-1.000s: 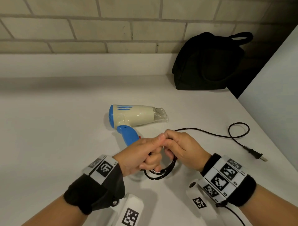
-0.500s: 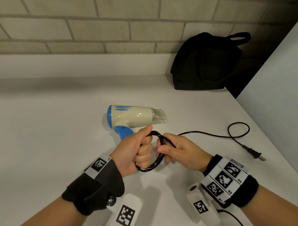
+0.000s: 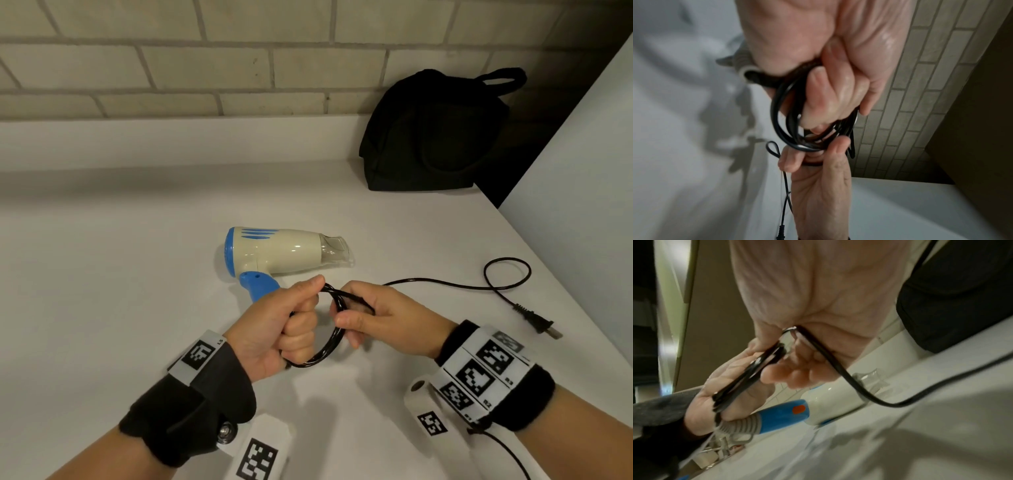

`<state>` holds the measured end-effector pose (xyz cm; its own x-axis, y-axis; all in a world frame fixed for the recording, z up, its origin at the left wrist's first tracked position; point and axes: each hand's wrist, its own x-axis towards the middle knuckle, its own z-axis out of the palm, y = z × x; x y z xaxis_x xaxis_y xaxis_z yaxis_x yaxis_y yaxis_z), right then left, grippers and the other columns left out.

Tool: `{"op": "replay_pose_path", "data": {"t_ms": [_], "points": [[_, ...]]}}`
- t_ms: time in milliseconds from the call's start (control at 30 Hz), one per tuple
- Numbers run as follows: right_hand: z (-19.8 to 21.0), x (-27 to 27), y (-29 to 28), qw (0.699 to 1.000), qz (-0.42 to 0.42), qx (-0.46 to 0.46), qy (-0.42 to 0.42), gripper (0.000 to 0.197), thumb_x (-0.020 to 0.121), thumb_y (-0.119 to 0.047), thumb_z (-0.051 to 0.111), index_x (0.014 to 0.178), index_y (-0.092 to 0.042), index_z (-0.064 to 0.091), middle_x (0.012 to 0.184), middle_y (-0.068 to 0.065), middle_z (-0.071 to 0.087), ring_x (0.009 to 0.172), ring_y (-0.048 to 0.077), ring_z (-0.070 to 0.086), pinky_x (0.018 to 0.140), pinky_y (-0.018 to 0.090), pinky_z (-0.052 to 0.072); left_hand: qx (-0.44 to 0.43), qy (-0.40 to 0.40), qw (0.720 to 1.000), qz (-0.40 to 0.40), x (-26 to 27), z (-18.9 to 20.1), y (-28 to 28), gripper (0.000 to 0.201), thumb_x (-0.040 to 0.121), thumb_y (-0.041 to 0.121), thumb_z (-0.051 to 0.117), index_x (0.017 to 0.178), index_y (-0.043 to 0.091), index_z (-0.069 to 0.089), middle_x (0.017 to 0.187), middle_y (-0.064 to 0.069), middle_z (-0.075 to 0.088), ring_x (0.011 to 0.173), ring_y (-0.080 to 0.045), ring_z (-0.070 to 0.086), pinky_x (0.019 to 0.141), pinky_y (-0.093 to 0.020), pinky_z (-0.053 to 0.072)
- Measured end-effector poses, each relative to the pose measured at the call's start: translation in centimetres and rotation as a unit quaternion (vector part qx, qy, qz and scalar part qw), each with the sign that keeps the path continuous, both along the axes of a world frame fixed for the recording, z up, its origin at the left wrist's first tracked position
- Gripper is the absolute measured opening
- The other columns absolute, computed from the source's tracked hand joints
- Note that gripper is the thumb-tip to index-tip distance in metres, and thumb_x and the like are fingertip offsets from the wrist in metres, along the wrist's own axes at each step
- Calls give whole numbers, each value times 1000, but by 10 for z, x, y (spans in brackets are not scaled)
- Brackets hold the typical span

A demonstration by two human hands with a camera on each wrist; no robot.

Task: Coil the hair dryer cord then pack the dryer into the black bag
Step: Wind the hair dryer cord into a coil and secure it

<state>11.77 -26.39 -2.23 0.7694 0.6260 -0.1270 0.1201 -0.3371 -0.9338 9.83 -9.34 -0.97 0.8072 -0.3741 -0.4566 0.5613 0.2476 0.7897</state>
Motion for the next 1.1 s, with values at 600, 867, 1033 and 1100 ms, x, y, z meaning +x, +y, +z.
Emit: {"op": "replay_pose_path", "data": {"t_ms": [600, 867, 1033, 1100], "points": [[21, -35, 32, 838, 65, -384, -382, 33, 74, -24, 36, 51, -17, 59, 46, 0, 58, 33, 17, 51, 39, 17, 1, 200, -364, 904, 102, -12, 10, -34, 39, 86, 51, 35, 55, 29, 35, 40, 12, 45, 39, -1, 38, 45, -10, 31], [58, -36, 7, 893, 79, -288, -337, 42, 78, -58, 29, 88, -34, 61, 86, -11, 70, 74, 15, 64, 55, 23, 36, 257, -406, 877, -3, -15, -18, -24, 46, 79, 61, 23, 51, 30, 40, 50, 14, 51, 48, -3, 44, 54, -13, 35], [51, -17, -9, 928, -14, -243, -282, 34, 66, -69, 46, 77, -37, 38, 56, -18, 49, 59, 0, 48, 54, 17, 30, 203, -287, 933, -72, -17, -16, -17, 50, 80, 60, 27, 44, 26, 36, 30, 6, 33, 35, -6, 27, 49, -22, 28], [43, -14, -8, 940, -6, -221, -259, 45, 66, -72, 50, 93, -38, 36, 76, -21, 47, 67, -14, 47, 57, 14, 31, 145, -262, 951, -77, -16, -15, -12, 53, 68, 71, 42, 42, 25, 41, 28, 7, 29, 34, -8, 23, 46, -23, 23]]}}
